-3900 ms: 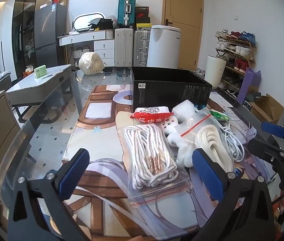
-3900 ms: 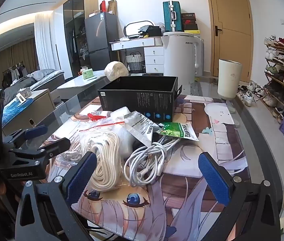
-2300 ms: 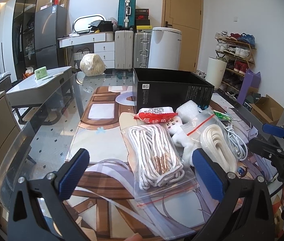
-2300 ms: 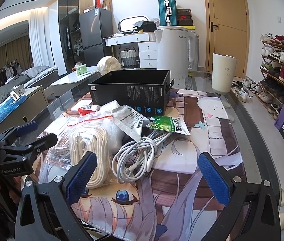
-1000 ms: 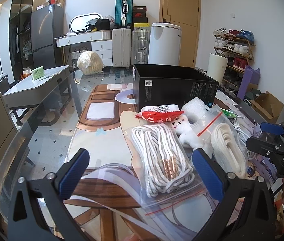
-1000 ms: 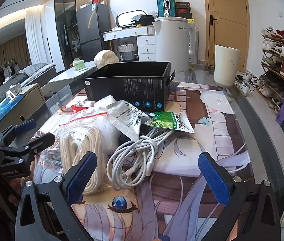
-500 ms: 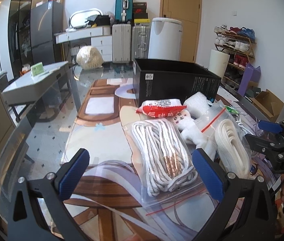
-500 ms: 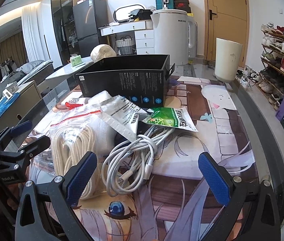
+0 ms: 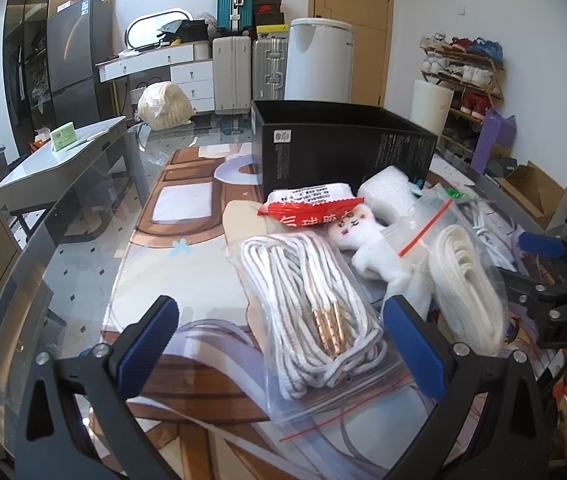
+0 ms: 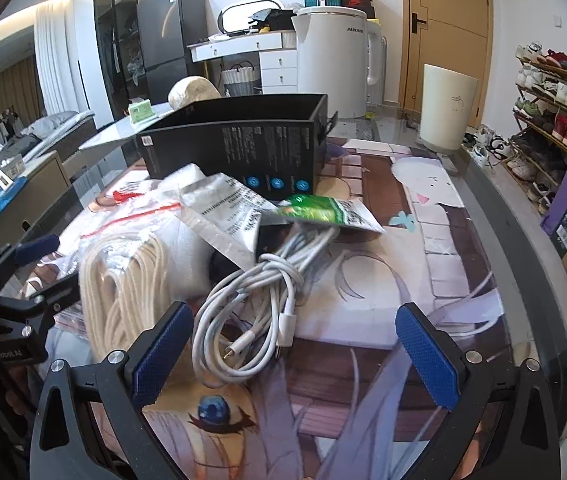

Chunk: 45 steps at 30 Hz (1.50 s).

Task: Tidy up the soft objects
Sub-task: 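Move left tool toward the bagged white rope while right tool approaches the white cables, then close left gripper on the rope bag while right gripper grasps the white cable bundle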

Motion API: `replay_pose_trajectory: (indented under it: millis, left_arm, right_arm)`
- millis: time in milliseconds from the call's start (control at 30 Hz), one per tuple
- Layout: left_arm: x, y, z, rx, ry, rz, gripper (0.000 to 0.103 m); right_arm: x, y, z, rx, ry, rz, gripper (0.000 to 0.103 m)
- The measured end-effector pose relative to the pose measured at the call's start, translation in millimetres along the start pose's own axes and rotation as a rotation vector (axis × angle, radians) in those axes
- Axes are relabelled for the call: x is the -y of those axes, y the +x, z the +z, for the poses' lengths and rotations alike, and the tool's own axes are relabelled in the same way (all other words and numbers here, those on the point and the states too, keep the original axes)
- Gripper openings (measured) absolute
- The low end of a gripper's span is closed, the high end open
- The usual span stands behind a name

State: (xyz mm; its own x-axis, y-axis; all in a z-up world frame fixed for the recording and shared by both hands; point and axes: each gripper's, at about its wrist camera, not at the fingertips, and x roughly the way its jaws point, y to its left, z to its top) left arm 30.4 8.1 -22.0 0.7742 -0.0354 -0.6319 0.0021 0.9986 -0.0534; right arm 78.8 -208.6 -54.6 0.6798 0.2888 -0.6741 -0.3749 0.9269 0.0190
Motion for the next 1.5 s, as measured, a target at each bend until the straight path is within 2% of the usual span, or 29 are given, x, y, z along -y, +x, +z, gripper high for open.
replay_pose_trajectory:
  millis: [333,667,733,900,1100,1167,1233,1267,1300,1500]
  left_arm:
    - [-7.3,0.8,-1.0,-0.027,-0.011,0.02,0.103]
    - [-11.3,3.6,6.7,-0.039,-0.031,0.033,0.103]
    - [-10.6,7.6,9.4,-0.048,-0.026,0.039,0.102]
    - [-7.0,18.1,13.5,-0.092,0.006,0.042,0.101]
    - [-5.6,26.7,14.7,-0.142,0.012,0.003,0.08]
    - [-3.7,26.3,15.0,-0.14,0.025,0.013,0.07]
    - [-2.3,25.3,14.2,-0.131,0.037,0.012,0.061]
    - [-2.2,24.4,13.9,-0.125,0.039,0.009,0.055]
    - [-2.6,23.4,13.7,-0.12,0.038,0.008,0.054]
    - [-6.0,16.4,9.7,-0.088,0.026,0.005,0.047]
  right_arm:
    - [22.3,-6.1,-12.7,-0.049,0.03,-0.083,0.103]
    - [15.7,2.4,0.2,-0.059,0.003,-0.053,0.102]
    - [15.5,7.1,3.1,-0.067,0.001,-0.049,0.099]
    - [17.0,17.2,10.5,-0.09,-0.017,-0.036,0.084]
    - [16.9,25.3,17.4,-0.097,-0.026,-0.005,0.07]
    - [16.5,26.1,18.9,-0.097,-0.03,-0.004,0.066]
    - [15.6,25.6,19.6,-0.094,-0.036,0.004,0.059]
    - [14.7,24.1,18.9,-0.089,-0.041,0.014,0.048]
    - [14.5,23.0,18.3,-0.086,-0.044,0.019,0.044]
    - [14.8,12.2,6.8,-0.06,-0.056,0.035,0.039]
